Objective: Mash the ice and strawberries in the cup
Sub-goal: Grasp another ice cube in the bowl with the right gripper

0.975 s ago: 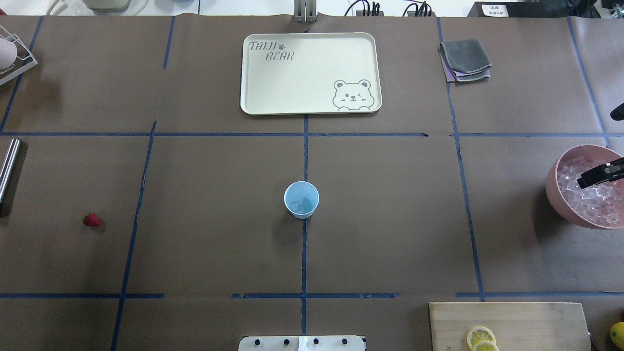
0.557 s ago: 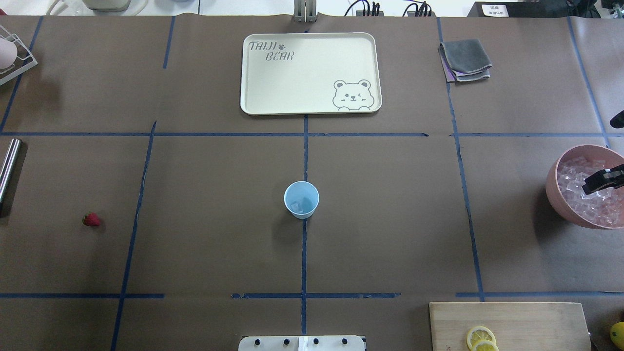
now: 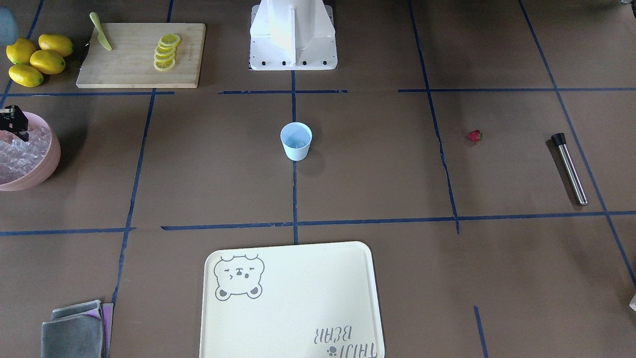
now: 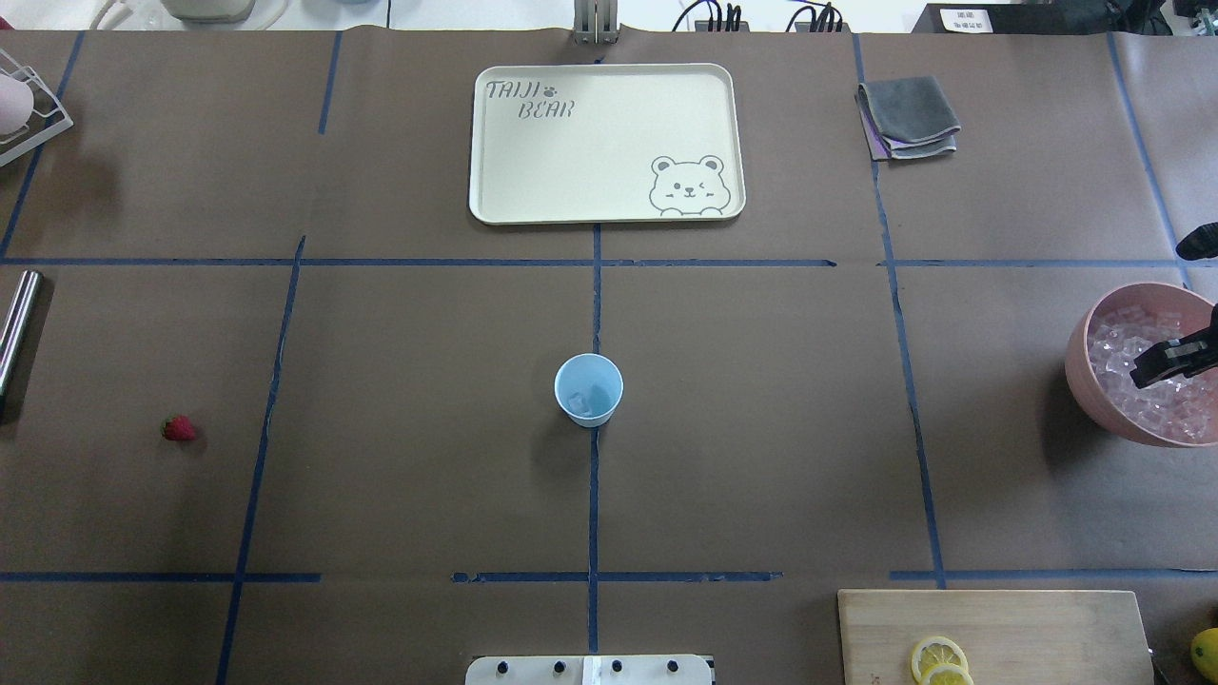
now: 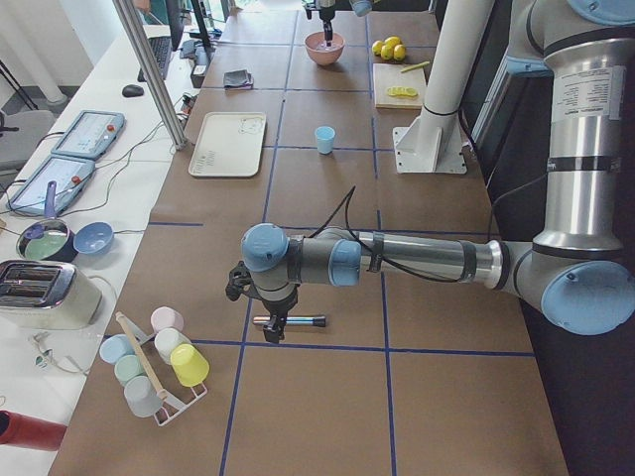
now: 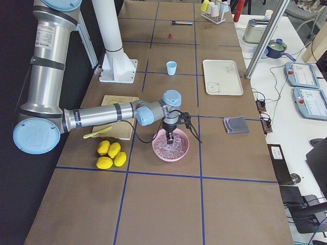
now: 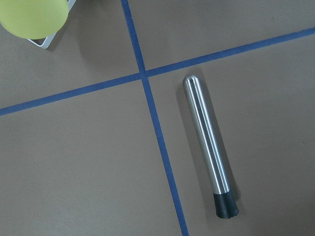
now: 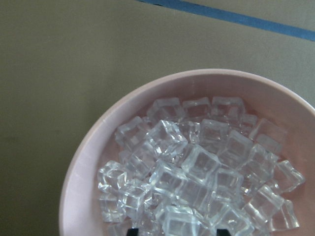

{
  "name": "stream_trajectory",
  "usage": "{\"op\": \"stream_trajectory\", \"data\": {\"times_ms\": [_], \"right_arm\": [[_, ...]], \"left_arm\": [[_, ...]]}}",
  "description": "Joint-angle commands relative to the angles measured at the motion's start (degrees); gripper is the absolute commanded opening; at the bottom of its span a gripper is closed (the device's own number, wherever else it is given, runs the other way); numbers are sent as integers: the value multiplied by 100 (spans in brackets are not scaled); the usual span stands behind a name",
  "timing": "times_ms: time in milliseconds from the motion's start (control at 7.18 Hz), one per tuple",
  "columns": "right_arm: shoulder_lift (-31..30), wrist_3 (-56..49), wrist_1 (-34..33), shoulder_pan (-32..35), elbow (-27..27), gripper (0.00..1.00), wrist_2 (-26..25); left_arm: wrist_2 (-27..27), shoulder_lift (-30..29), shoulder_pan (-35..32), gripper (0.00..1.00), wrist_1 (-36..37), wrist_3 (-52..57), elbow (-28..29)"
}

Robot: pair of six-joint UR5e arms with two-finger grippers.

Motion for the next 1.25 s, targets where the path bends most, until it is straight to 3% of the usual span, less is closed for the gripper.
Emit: {"op": "stream_trajectory", "data": {"times_ms": [0,557,1114], "right_arm": [[0,-16,0,-85,-34,60,-41],[-9,-43,-9,-103,-95,56,-59],[0,-52,-53,-112,-122,23,-59]], "left_arm": [[-4,9,0,100,0,0,7],[-4,9,0,100,0,0,7],[-4,9,9,100,-9,9,-2]]}}
